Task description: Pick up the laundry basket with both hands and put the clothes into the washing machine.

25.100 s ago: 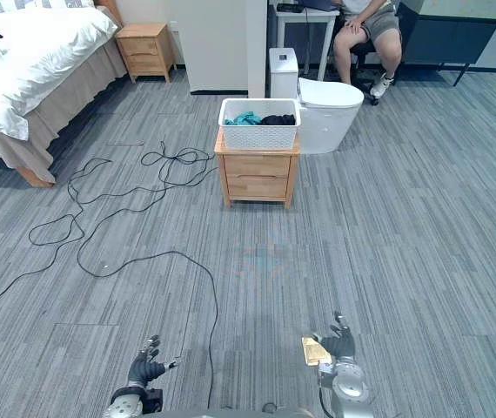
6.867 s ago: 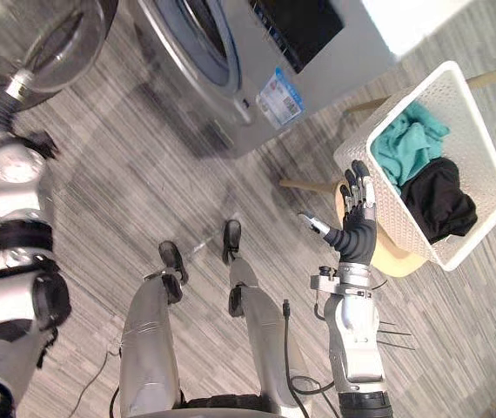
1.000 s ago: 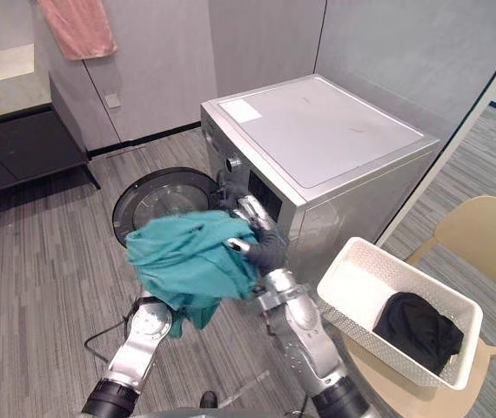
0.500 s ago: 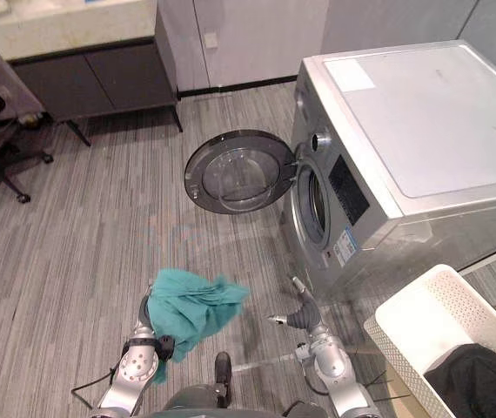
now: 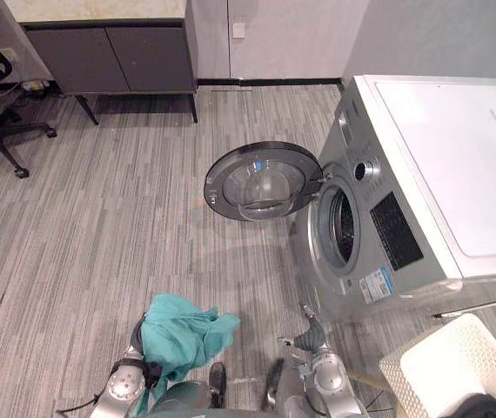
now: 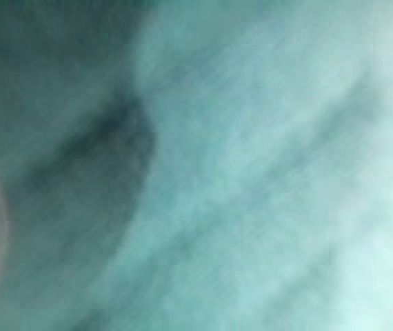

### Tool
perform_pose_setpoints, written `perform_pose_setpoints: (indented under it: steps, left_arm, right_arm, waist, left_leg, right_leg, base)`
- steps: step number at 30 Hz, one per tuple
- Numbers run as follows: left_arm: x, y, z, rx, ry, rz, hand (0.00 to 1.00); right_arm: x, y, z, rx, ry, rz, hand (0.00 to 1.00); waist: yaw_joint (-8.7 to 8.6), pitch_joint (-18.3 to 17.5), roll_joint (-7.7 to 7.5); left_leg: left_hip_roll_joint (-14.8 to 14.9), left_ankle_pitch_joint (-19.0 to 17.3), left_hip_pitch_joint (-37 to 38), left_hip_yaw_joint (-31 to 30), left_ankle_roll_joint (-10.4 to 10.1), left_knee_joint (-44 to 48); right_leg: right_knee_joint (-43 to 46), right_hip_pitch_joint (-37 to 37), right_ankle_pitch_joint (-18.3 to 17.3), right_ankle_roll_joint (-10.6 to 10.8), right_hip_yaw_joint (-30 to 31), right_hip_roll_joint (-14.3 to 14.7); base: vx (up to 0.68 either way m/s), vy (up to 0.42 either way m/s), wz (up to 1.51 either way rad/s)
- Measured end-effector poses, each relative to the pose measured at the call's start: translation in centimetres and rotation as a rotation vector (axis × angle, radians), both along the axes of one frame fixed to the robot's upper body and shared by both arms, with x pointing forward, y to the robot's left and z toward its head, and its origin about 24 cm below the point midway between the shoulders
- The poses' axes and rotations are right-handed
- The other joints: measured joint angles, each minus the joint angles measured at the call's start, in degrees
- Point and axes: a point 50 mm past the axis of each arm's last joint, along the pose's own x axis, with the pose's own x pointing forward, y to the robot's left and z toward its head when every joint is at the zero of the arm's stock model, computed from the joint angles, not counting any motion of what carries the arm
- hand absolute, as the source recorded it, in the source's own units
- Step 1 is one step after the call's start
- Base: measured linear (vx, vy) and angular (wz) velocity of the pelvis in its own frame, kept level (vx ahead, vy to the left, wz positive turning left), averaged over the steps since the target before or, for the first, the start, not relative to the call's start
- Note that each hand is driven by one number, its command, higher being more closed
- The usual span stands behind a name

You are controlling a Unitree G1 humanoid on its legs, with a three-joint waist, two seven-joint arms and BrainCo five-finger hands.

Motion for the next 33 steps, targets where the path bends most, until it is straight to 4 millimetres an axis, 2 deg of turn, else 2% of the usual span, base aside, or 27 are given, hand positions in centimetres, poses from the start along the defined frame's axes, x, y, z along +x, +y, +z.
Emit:
perform_pose_setpoints:
  steps: [2,3,4,5,6,7,8,9,10,11,12,13,14,15,16,17,18,20,23,24,25,26,27,29,30,31,33]
  left_arm:
    - [0.2,-0.8,0.1,-0.008,-0.004,-0.033,1.0]
    - [0.3,-1.5,0.0,-0.018,-0.004,-0.055,1.0]
    - [0.4,-1.8,0.1,-0.023,-0.006,-0.068,1.0]
    - [0.6,-2.4,0.1,-0.038,-0.006,-0.088,1.0]
    - [0.4,-2.8,0.0,-0.053,0.004,-0.096,1.0]
    - [0.3,-2.9,-0.1,-0.058,0.009,-0.098,1.0]
    - [0.3,-3.1,-0.1,-0.066,0.013,-0.107,1.0]
    - [0.4,-3.4,0.0,-0.07,0.009,-0.117,1.0]
    - [0.9,-4.0,0.2,-0.076,-0.006,-0.148,1.0]
    - [1.1,-4.2,0.3,-0.08,-0.012,-0.152,1.0]
    - [1.4,-4.5,0.5,-0.085,-0.023,-0.155,1.0]
    - [1.9,-4.7,0.8,-0.086,-0.038,-0.161,1.0]
    - [2.1,-4.8,1.0,-0.086,-0.045,-0.164,1.0]
    - [2.3,-4.9,1.0,-0.086,-0.049,-0.167,1.0]
    - [2.3,-5.2,1.0,-0.09,-0.047,-0.176,1.0]
    - [2.3,-5.9,0.9,-0.094,-0.042,-0.203,1.0]
    - [3.1,-5.7,1.1,-0.065,-0.045,-0.232,1.0]
    - [3.6,-5.1,1.4,-0.038,-0.059,-0.24,1.0]
    - [3.0,-4.1,1.0,-0.015,-0.038,-0.23,1.0]
    - [2.6,-3.7,0.7,-0.007,-0.024,-0.226,1.0]
    - [2.2,-3.3,0.5,-0.005,-0.011,-0.211,1.0]
    - [2.1,-3.2,0.4,-0.005,-0.009,-0.203,1.0]
    - [2.2,-3.0,0.5,-0.008,-0.008,-0.185,1.0]
    - [2.7,-2.6,1.1,-0.003,-0.036,-0.173,1.0]
    - [2.8,-2.4,1.3,-0.004,-0.046,-0.159,1.0]
    - [3.0,-1.8,1.4,-0.001,-0.053,-0.132,1.0]
    - [3.0,-1.4,1.5,-0.001,-0.056,-0.111,1.0]
  right_arm:
    - [-0.4,-0.1,-0.2,0.004,0.011,-0.009,0.0]
    - [-0.7,-0.2,-0.3,0.003,0.02,-0.011,0.0]
    - [-0.7,-0.2,-0.3,0.003,0.021,-0.011,0.0]
    - [-0.4,-0.1,-0.2,0.005,0.013,-0.007,0.0]
    - [0.0,0.0,0.0,0.01,0.001,-0.006,0.0]
    - [0.1,0.1,0.1,0.013,-0.003,-0.007,0.0]
    - [0.4,0.1,0.3,0.015,-0.016,-0.008,0.0]
    - [0.6,0.2,0.4,0.021,-0.026,-0.012,0.0]
    - [0.9,-0.1,0.6,0.011,-0.038,-0.03,0.0]
    - [1.0,-0.3,0.6,0.007,-0.042,-0.038,0.0]
    - [1.2,-0.6,0.7,0.005,-0.045,-0.05,0.0]
    - [1.6,-0.5,0.8,0.004,-0.051,-0.053,0.0]
    - [1.7,-0.4,0.8,0.005,-0.048,-0.053,0.0]
    - [1.9,-0.3,0.7,0.003,-0.048,-0.053,0.0]
    - [1.8,-0.4,0.8,-0.004,-0.052,-0.057,0.0]
    - [1.7,-1.0,0.8,-0.022,-0.049,-0.061,0.0]
    - [1.7,-0.6,0.6,-0.005,-0.041,-0.072,0.0]
    - [1.3,0.3,0.3,0.021,-0.029,-0.074,0.0]
    - [1.5,1.3,0.4,0.031,-0.031,-0.033,0.0]
    - [1.5,1.5,0.4,0.034,-0.032,-0.029,0.0]
    - [1.7,1.6,0.4,0.035,-0.035,-0.026,0.0]
    - [1.7,1.6,0.5,0.034,-0.035,-0.026,0.0]
    - [1.7,1.4,0.5,0.027,-0.035,-0.023,0.0]
    - [1.6,1.4,0.4,0.024,-0.03,-0.022,0.0]
    - [1.5,1.4,0.3,0.023,-0.023,-0.02,0.0]
    - [1.3,1.5,0.1,0.02,-0.012,-0.013,0.0]
    - [1.1,1.4,0.0,0.016,-0.004,-0.015,0.0]
  waist:
    - [-0.55,-0.8,-0.58]
    - [-0.42,-1.1,0.54]
    - [-0.28,-0.9,1.1]
    - [-0.2,-0.5,1.86]
    - [0.03,-0.1,2.63]
    - [0.21,0.0,2.77]
    - [0.57,0.3,2.26]
    - [0.76,0.6,1.73]
    - [1.17,0.9,0.87]
    - [1.18,1.1,0.67]
    - [1.28,1.3,0.54]
    - [1.38,1.5,0.65]
    - [1.46,1.7,0.54]
    - [1.56,1.6,1.15]
    - [1.49,1.4,2.36]
    - [1.32,1.8,4.26]
    - [0.84,2.0,2.17]
    - [1.29,1.8,0.37]
    - [1.6,2.0,-0.13]
    - [1.54,2.0,-0.13]
    - [1.59,2.0,-0.17]
    - [1.57,2.0,-0.18]
    - [1.37,2.1,0.16]
    - [1.49,2.1,0.27]
    - [1.51,2.1,0.19]
    - [1.31,1.9,-0.1]
    - [1.18,1.9,0.38]
  left_leg:
    - [-0.4,-3.2,0.7,-2.0,-1.5,2.4]
    - [0.8,-5.6,0.7,-1.7,-4.5,5.8]
    - [1.6,-5.8,-0.9,-0.6,-4.8,9.5]
    - [3.7,-5.5,-5.0,2.4,-5.6,19.7]
    - [7.5,-2.9,-9.4,5.2,-8.9,33.2]
    - [9.1,-3.1,-10.8,6.2,-9.1,37.5]
    - [11.2,-4.2,-11.3,7.9,-7.3,42.1]
    - [11.4,-4.8,-11.7,8.5,-6.5,42.7]
    - [10.9,-5.6,-13.4,8.1,-5.6,39.9]
    - [10.3,-5.7,-14.1,7.2,-5.4,37.6]
    - [8.8,-6.0,-15.1,3.8,-5.0,32.8]
    - [6.6,-5.9,-15.9,-2.3,-5.0,26.4]
    - [5.1,-5.5,-16.3,-7.7,-5.8,21.1]
    - [4.7,-2.4,-16.1,-12.5,-8.6,14.9]
    - [5.3,2.5,-15.8,-14.3,-9.0,11.5]
    - [6.8,5.3,-15.9,-14.1,-7.9,11.3]
    - [5.7,4.9,-15.8,-11.7,-7.3,12.1]
    - [4.8,4.0,-14.8,-6.9,-5.7,11.0]
    - [4.5,2.3,-12.1,1.1,-3.0,10.0]
    - [4.8,1.9,-10.9,4.3,-2.4,9.1]
    - [5.5,1.6,-9.6,7.9,-2.0,7.9]
    - [5.8,1.5,-9.0,9.5,-1.8,7.3]
    - [6.6,1.0,-7.7,12.7,-1.3,6.3]
    - [8.1,0.0,-6.3,15.8,-1.8,5.9]
    - [8.9,-0.2,-5.8,17.3,-2.4,6.0]
    - [10.5,-0.9,-5.1,19.7,-3.7,6.7]
    - [13.1,-2.2,-4.6,21.7,-4.8,8.9]
  right_leg:
    - [-2.0,1.0,3.4,-1.3,0.0,0.2]
    - [-2.3,2.3,4.5,-2.7,-0.7,1.3]
    - [-2.8,3.0,3.8,-3.1,-1.0,1.8]
    - [-4.4,5.0,3.8,-3.6,-1.6,3.3]
    - [-7.1,8.9,3.6,-4.5,-1.2,5.8]
    - [-8.2,10.7,3.6,-4.8,-0.4,6.9]
    - [-9.7,13.8,3.5,-5.2,2.1,8.2]
    - [-10.3,15.4,3.4,-5.2,4.1,8.4]
    - [-11.6,17.0,3.5,-5.1,8.2,8.3]
    - [-11.9,17.2,3.5,-5.1,9.6,8.3]
    - [-11.9,17.2,3.5,-5.0,12.1,8.3]
    - [-11.9,17.3,3.6,-4.4,15.3,8.3]
    - [-11.8,17.3,3.6,-3.1,18.1,8.5]
    - [-11.7,17.5,3.3,-0.8,20.9,9.3]
    - [-11.7,17.9,2.7,0.2,22.5,10.4]
    - [-11.7,18.9,0.9,2.6,25.1,12.1]
    - [-11.4,18.3,0.6,2.9,27.6,10.0]
    - [-10.0,16.0,0.8,3.7,31.6,7.8]
    - [-8.3,13.7,1.7,6.8,35.8,5.5]
    - [-8.2,12.7,2.5,7.7,32.5,4.3]
    - [-8.2,11.8,3.2,6.7,23.6,2.4]
    - [-8.2,11.6,3.1,5.9,18.6,1.4]
    - [-8.0,11.5,3.0,3.1,7.0,-1.5]
    - [-8.3,12.0,4.4,0.6,-2.6,-4.4]
    - [-8.8,12.5,5.2,1.3,-4.1,-4.4]
    - [-9.8,12.6,6.0,3.0,-3.3,-3.4]
    - [-10.6,12.6,5.8,3.2,-1.4,-1.2]
  base:
    - [0.45,-0.148,0.64]
    - [0.4,-0.133,0.48]
    - [0.59,-0.209,0.29]
    - [0.48,-0.189,-0.05]
    - [0.58,-0.217,-0.27]
    - [0.48,-0.147,-0.74]
    - [0.37,-0.08,-0.87]
    - [0.51,-0.061,-1.29]
    - [0.39,-0.006,-1.1]
    - [0.37,0.028,-1.23]
    - [0.25,0.109,-1.22]
    - [0.3,0.191,-1.51]
    - [0.35,0.274,-1.75]
    - [0.3,0.271,-1.54]
    - [0.32,0.344,-1.59]
    - [0.27,0.382,-1.16]
    - [0.23,0.368,-1.04]
    - [0.12,0.305,-0.98]
    - [0.0,0.299,-1.21]
    - [-0.07,0.165,-1.58]
    - [-0.05,0.091,-1.36]
    - [-0.03,0.044,-1.45]
    - [-0.01,0.013,-1.12]
    - [0.0,-0.005,-1.16]
    - [0.04,-0.074,-1.25]
    - [0.05,-0.103,-1.02]
    - [0.09,-0.135,-0.94]
